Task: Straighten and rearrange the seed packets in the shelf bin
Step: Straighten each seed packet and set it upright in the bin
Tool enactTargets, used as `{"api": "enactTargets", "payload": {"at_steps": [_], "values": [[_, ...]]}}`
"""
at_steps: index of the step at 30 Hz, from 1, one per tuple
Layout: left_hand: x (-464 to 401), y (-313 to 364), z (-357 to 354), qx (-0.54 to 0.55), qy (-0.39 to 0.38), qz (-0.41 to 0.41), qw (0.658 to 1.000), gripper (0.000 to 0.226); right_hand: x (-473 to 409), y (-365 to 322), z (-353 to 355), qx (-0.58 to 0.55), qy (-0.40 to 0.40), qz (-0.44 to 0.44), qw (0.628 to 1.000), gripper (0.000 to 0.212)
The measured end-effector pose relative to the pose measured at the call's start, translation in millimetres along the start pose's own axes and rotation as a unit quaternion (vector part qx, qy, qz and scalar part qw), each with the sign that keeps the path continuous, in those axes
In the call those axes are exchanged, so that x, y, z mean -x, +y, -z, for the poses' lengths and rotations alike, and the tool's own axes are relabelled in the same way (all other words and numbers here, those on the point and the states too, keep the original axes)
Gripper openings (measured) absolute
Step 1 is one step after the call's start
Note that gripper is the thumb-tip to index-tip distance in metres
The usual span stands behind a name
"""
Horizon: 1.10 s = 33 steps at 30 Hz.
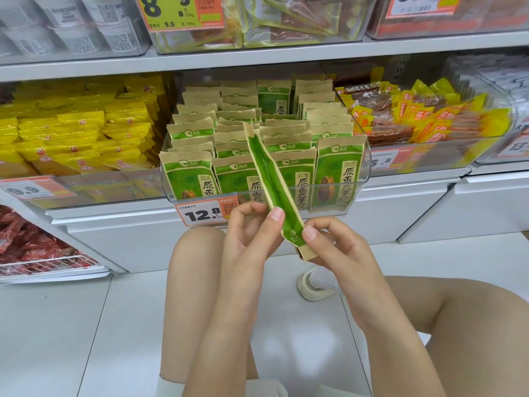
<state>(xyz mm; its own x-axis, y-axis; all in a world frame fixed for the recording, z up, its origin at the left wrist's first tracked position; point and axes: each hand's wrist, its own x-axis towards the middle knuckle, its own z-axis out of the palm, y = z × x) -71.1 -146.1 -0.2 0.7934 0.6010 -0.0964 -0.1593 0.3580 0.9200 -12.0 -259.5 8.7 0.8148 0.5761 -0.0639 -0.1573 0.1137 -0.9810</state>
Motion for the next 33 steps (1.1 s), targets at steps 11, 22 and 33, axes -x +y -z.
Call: {"api": "enactTargets", "payload": {"at_steps": [11,22,33], "values": [[3,11,-9,-0.025,-0.003,-0.02,0.999,0.029,-2,11,-2,0.151,0.076,0.099,0.981,0.03],[-20,29,8,-0.077,-0.104,-0.021,0.991,0.028,-56,-58,39,0.136,-0.06,-0.04,0.988,0.037],[-89,70,-20,-0.278,-0.15,-0.122,0.941,0.036,-121,-103,81,0.143,-0.185,-0.021,0.972,0.063]]}}
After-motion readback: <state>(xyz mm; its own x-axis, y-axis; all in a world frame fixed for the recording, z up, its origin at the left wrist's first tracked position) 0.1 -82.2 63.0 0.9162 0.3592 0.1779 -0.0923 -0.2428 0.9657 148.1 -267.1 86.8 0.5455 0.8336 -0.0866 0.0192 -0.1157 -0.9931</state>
